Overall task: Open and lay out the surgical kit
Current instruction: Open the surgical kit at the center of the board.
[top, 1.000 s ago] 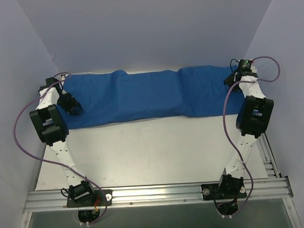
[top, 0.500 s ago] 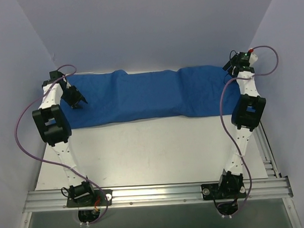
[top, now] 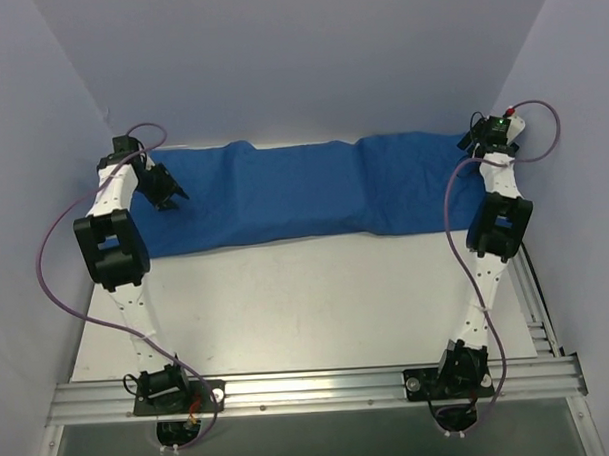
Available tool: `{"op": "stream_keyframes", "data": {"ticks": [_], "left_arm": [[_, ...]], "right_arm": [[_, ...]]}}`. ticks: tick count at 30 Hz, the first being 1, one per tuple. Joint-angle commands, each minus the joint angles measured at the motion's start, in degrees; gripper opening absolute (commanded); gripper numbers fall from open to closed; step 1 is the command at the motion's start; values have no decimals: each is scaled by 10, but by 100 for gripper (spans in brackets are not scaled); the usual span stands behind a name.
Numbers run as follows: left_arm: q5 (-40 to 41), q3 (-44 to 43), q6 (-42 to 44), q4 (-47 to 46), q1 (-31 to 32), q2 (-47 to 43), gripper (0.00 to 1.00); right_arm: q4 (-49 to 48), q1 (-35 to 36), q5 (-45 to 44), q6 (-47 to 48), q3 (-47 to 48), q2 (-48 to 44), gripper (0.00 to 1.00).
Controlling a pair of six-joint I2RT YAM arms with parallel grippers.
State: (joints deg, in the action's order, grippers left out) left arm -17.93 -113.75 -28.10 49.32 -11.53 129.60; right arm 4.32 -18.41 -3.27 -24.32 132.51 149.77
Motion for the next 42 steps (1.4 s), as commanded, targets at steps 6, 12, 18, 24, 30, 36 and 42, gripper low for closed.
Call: {"op": "stream_keyframes", "data": {"ticks": [6,12,18,24,30,36,42], "left_arm": [[-22,-30,-17,-34,9,-8,51],[-25,-39,-20,-34,12,-5,51],[-29,-29,-23,-36,15,-10,51],[-28,-9,-28,-52,17,-26,51],[-25,4,-28,-52,19,-37,51],[-26,3,-31,-51,21,-41,51],[-33,3,-31,-44,25,-51,51]], "right_arm": [[-37,-22,-19,19,71,47,85],[-87,-20,-33,-12,68,68,83],[-86,-13,-34,-19,85,96,82],[-96,-9,-28,-16,88,114,78],[-106,-4,-35,-19,105,125,61],[-113,-3,-32,-28,102,118,36],[-121,-4,-34,-29,68,69,17]]}}
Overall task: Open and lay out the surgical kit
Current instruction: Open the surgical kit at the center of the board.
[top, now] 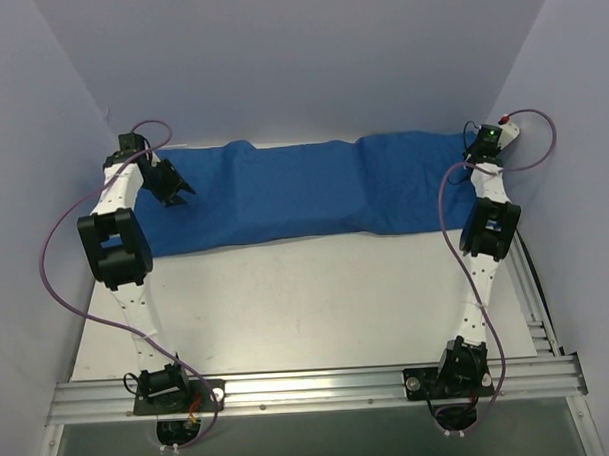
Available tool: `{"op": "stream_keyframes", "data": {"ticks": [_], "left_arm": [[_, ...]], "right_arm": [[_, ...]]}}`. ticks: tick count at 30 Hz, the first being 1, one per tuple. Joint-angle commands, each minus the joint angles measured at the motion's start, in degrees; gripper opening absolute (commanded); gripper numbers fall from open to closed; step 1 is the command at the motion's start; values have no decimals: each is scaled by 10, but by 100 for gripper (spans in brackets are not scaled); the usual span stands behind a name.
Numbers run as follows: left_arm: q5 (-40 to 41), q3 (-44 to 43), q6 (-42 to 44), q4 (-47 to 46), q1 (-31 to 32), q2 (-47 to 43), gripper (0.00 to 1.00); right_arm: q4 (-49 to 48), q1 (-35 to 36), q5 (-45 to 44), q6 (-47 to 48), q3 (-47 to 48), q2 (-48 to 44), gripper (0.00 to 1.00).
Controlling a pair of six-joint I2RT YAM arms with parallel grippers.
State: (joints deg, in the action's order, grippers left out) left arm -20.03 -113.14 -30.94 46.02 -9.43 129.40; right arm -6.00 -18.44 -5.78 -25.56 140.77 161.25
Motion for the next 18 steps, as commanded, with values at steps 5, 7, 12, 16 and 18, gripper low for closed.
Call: {"op": "stream_keyframes", "data": {"ticks": [5,7,12,16,18], "left_arm": [[-13,-2,-4,-5,4,-56,51],[-16,4,-4,-4,4,-62,51],[-21,21,-14,-7,3,-74,50],[-29,34,-23,-14,1,-81,50],[-34,41,-31,-17,0,-83,49]], "right_arm": [[-6,-3,-5,-27,-18,-74,0],[-3,-4,5,-29,-23,-91,0],[5,-4,23,-35,-53,-135,0],[20,-4,48,-43,-76,-162,0],[47,-4,71,-56,-88,-177,0]]}}
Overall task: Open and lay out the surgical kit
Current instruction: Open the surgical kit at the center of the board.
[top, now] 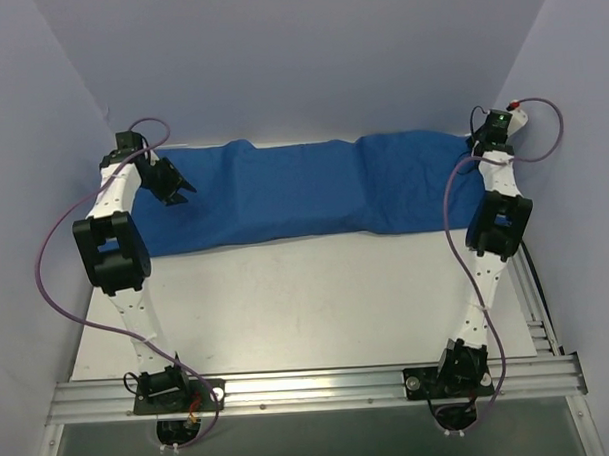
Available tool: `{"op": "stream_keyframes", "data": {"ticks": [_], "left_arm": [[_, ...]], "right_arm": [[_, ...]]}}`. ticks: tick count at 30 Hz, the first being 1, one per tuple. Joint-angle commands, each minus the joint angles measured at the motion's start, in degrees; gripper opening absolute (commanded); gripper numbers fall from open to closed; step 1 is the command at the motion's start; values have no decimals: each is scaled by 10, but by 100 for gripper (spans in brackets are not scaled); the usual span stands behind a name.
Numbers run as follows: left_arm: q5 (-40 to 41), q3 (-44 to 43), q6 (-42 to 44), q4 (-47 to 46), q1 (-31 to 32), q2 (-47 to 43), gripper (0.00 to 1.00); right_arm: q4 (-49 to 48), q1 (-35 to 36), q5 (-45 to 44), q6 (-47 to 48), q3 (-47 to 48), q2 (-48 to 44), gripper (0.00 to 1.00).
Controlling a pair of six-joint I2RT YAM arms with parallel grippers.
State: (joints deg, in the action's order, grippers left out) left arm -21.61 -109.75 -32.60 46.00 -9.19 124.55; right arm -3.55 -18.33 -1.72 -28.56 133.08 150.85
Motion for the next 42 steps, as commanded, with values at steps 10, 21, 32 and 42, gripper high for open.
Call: {"op": "stream_keyframes", "data": {"ticks": [10,21,32,42], "left_arm": [[-51,10,-31,-7,-14,-39,47],[-51,-19,-17,11,-20,-19,47],[-47,-4,-4,6,-20,4,47],[-45,-18,-4,8,-16,26,47]], "right_arm": [[114,1,97,-113,-243,-237,0],[350,44,29,-100,-492,-420,0],[384,12,-23,-40,-492,-454,46],[356,21,46,-77,-285,-338,72]]}}
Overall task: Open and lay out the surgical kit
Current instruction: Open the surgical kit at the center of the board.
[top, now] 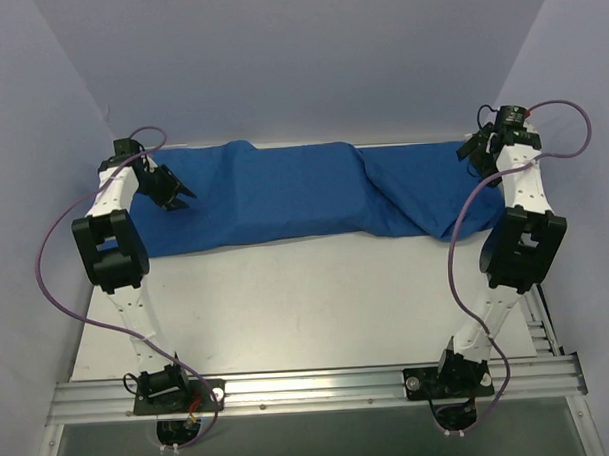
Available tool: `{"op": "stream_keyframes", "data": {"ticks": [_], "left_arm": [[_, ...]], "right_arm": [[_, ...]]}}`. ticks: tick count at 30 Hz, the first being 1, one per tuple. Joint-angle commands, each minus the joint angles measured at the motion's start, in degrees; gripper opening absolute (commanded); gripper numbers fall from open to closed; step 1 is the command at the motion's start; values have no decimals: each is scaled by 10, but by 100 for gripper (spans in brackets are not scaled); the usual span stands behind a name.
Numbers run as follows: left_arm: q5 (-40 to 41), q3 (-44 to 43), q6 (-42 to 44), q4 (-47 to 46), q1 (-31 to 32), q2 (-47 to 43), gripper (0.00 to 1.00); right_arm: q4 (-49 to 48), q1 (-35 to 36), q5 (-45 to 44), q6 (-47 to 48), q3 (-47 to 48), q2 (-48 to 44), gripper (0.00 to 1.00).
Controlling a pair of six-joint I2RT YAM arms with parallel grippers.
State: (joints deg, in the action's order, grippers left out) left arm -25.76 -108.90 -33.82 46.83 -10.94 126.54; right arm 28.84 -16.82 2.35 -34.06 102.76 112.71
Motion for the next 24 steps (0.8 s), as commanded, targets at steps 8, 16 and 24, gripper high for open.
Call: {"op": "stream_keyframes", "data": {"ticks": [8,16,24], "left_arm": [[-6,-22,6,-5,2,14,47],[-7,-20,10,-2,2,10,47],[-8,-10,12,-6,2,3,47]], "right_arm": [[61,42,2,-51,87,127,68],[62,56,13,33,113,165,70],[47,54,-5,95,82,158,65]]}}
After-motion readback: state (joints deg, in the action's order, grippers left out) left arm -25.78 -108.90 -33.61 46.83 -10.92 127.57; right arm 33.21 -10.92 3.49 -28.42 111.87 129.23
